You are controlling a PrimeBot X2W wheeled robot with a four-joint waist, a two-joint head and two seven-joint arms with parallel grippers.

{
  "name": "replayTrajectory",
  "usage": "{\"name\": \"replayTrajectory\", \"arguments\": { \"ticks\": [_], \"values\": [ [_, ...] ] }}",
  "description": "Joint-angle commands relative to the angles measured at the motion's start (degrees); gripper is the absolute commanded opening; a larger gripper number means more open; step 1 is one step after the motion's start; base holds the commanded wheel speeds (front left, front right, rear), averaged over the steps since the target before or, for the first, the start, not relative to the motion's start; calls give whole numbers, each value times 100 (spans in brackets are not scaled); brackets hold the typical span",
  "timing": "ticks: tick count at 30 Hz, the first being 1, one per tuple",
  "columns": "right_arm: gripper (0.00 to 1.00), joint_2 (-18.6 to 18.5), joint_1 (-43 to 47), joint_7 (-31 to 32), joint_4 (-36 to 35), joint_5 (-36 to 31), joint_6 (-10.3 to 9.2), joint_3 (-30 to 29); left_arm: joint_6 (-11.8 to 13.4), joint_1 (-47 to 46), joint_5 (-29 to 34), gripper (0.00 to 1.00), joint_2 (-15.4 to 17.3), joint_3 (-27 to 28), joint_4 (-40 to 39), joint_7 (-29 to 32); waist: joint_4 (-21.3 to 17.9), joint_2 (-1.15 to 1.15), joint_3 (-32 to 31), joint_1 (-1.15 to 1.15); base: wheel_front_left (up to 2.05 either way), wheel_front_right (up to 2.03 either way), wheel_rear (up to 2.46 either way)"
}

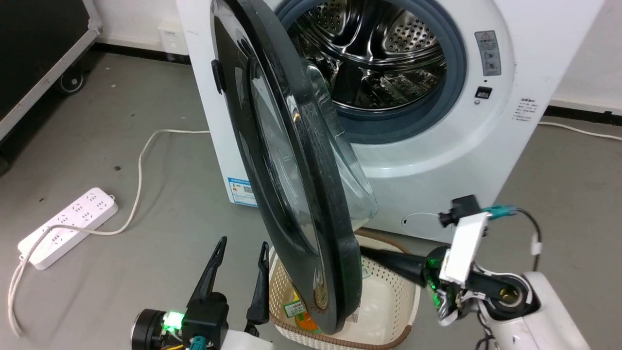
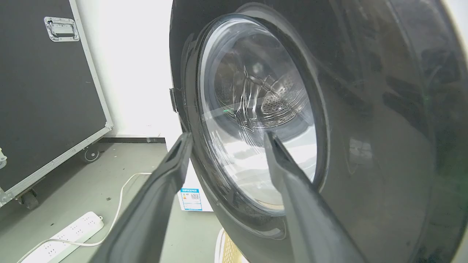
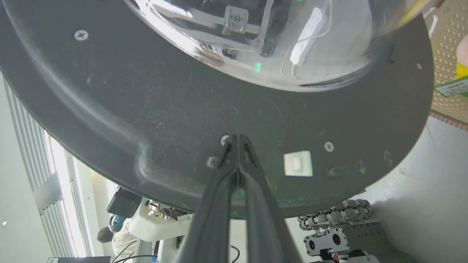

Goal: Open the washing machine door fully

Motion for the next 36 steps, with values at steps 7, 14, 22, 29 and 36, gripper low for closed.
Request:
{"name": "replayTrajectory", "arguments": {
  "ticks": [7,14,22,29,36],
  "values": [
    [100,-346,198,-1602,-941,-1267,7,-503,-72,87,-87,100,-41,97,55,-32,-218,0,-132,0,0,0,0],
    [100,-1230,465,-3774,-2079,-3297,7,-104,-151,32,-129,100,-67,195,33,-32,-453,0,-123,0,0,0,0],
    [100,-1535,1534,-6254,-2444,-6068,7,-417,-241,84,-178,100,-97,445,-12,-32,-777,0,-133,0,0,0,0],
    [100,-641,2490,-6580,-2843,-7188,7,-1153,-365,210,-170,100,-106,566,1,-32,-933,0,-148,0,0,0,0],
    [100,-175,2949,-6619,-2915,-7749,7,-1009,-429,254,-171,100,-127,580,71,-32,-1028,0,-165,0,0,0,0]
  ]
}}
